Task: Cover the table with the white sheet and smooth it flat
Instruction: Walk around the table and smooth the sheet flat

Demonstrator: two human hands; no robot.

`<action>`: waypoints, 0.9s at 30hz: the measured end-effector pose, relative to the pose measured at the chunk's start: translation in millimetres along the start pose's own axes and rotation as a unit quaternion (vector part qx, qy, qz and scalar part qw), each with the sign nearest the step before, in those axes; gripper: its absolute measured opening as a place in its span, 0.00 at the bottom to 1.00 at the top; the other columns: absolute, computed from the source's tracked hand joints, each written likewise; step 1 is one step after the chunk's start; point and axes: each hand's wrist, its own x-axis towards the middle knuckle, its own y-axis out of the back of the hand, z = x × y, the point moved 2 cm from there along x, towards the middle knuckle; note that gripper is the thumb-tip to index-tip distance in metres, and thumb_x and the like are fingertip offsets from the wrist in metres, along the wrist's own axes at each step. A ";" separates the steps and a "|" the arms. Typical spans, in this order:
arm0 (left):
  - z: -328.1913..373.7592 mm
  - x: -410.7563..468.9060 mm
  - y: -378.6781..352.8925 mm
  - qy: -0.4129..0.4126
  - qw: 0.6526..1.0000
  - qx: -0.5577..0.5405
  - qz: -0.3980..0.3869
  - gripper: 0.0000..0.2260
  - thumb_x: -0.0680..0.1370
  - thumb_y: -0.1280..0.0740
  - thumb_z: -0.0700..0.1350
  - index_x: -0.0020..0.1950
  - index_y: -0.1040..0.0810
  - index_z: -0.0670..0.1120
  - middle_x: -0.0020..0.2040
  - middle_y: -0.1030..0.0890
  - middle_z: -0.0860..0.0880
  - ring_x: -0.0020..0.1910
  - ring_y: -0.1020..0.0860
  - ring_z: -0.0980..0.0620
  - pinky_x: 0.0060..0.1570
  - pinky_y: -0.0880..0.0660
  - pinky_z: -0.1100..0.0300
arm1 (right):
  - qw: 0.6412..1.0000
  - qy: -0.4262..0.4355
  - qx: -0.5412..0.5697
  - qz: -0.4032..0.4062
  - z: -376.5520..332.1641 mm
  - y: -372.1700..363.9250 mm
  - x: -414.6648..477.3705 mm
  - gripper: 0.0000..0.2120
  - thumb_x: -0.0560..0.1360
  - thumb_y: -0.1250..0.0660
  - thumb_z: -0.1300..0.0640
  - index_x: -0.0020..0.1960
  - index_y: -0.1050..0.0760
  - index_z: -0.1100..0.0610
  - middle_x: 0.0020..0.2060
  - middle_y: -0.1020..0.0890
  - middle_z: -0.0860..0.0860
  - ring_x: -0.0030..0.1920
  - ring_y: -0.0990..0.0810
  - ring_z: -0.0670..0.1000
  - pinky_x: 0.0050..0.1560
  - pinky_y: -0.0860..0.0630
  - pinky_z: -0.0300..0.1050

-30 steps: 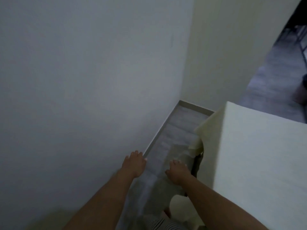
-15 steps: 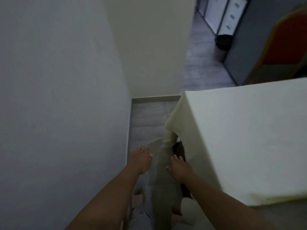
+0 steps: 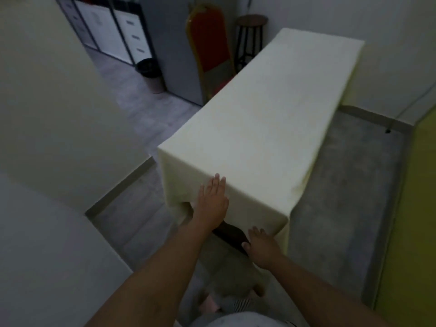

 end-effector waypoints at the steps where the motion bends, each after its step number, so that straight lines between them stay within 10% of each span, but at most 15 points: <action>1: 12.9 5.9 0.0 -0.029 1.000 0.009 -0.009 0.26 0.83 0.52 0.50 0.78 0.56 0.44 0.79 0.55 0.44 0.78 0.55 0.47 0.74 0.55 0.47 | 1.000 -0.013 0.014 0.016 7.0 0.0 -6.9 0.26 0.82 0.49 0.46 0.75 0.44 0.60 0.74 0.40 0.58 0.72 0.38 0.59 0.69 0.36 0.53; 11: 110.0 28.7 -8.5 -0.226 0.964 0.091 -0.103 0.25 0.83 0.55 0.53 0.78 0.54 0.45 0.79 0.55 0.45 0.78 0.56 0.46 0.75 0.55 0.47 | 0.902 -0.210 0.269 0.265 57.4 0.0 -65.0 0.11 0.79 0.42 0.50 0.46 0.24 0.54 0.42 0.19 0.51 0.41 0.21 0.51 0.39 0.25 0.45; 19: 139.3 43.3 -18.1 -0.325 0.929 0.121 -0.133 0.25 0.82 0.59 0.55 0.78 0.56 0.49 0.79 0.57 0.47 0.77 0.59 0.49 0.75 0.58 0.48 | 0.824 -0.252 0.334 0.382 55.9 1.0 -58.7 0.18 0.74 0.32 0.49 0.61 0.30 0.54 0.57 0.24 0.50 0.54 0.23 0.51 0.50 0.23 0.47; 27: 151.5 61.8 -32.1 -0.413 0.889 0.112 -0.164 0.25 0.82 0.59 0.56 0.78 0.54 0.50 0.78 0.61 0.47 0.76 0.64 0.49 0.75 0.61 0.47 | 0.797 -0.343 0.278 0.411 55.1 -6.0 -30.7 0.04 0.72 0.33 0.58 0.46 0.25 0.56 0.45 0.21 0.53 0.47 0.23 0.56 0.45 0.30 0.49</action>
